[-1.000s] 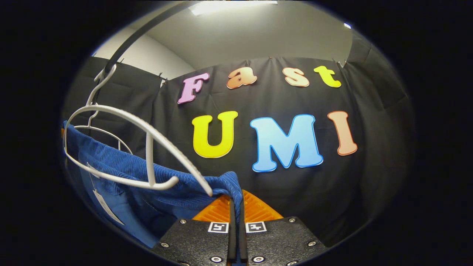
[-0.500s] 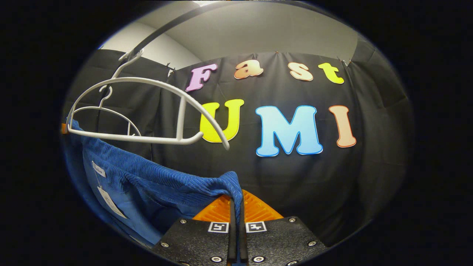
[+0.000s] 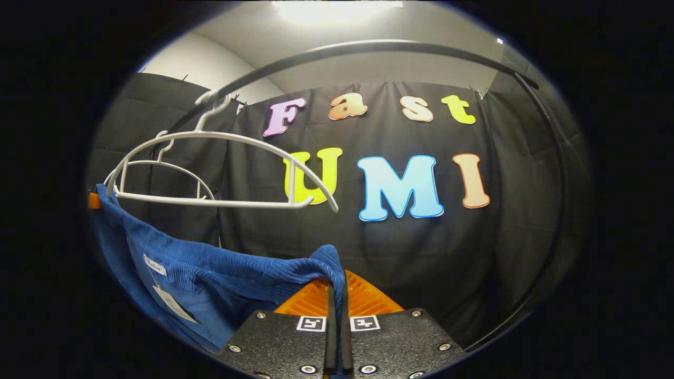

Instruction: Grasp the clothes on the hanger with both hands and then place them into the laundry hamper below.

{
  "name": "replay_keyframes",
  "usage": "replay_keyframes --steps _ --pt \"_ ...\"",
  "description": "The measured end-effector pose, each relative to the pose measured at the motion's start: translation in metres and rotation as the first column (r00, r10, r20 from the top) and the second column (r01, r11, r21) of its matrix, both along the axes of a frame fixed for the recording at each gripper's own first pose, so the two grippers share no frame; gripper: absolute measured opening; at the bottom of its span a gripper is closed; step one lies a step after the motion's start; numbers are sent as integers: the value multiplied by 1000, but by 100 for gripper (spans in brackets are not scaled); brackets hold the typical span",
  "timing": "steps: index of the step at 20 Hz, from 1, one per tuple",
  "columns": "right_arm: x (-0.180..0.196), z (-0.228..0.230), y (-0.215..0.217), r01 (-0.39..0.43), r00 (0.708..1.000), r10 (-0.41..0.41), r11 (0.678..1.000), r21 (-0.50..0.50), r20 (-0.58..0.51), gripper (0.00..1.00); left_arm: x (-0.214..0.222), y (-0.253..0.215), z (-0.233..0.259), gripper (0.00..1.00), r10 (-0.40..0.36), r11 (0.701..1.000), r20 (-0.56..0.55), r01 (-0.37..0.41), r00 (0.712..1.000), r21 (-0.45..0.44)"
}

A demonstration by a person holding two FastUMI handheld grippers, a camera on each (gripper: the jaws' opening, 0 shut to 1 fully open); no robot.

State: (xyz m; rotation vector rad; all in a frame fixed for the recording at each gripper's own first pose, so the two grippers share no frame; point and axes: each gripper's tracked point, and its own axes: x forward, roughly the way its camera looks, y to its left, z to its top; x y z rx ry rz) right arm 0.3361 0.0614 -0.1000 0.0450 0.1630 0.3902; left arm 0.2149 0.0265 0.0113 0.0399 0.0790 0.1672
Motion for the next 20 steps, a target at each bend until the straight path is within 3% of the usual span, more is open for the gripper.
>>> replay_keyframes --steps 3,6,7,10,11,14,16,20 --pt "-31 27 -3 13 1000 -13 1000 28 23 2 -31 -4 13 0 -36 999 25 36 999 -22" --pt "-61 55 -2 21 998 -23 999 37 59 2 -50 -12 29 1 -81 996 60 82 995 -30" --pt "-71 62 1 18 998 -20 999 43 67 2 -54 -18 35 6 -101 994 71 103 992 -28" --pt "-103 81 13 -7 997 2 998 64 80 2 -67 -39 48 1 -166 985 94 169 982 -25" --pt "-113 87 17 -16 996 10 998 67 84 2 -71 -49 50 6 -189 981 101 193 977 -27" --pt "-142 93 28 -33 994 28 998 52 103 2 -79 -76 48 0 -262 963 117 267 958 -33" --pt "-160 90 39 -52 995 46 996 67 88 2 -82 -90 37 6 -292 953 111 299 950 -56" --pt "-189 78 55 -75 996 72 995 69 42 2 -89 -113 17 1 -345 933 90 352 934 -77"
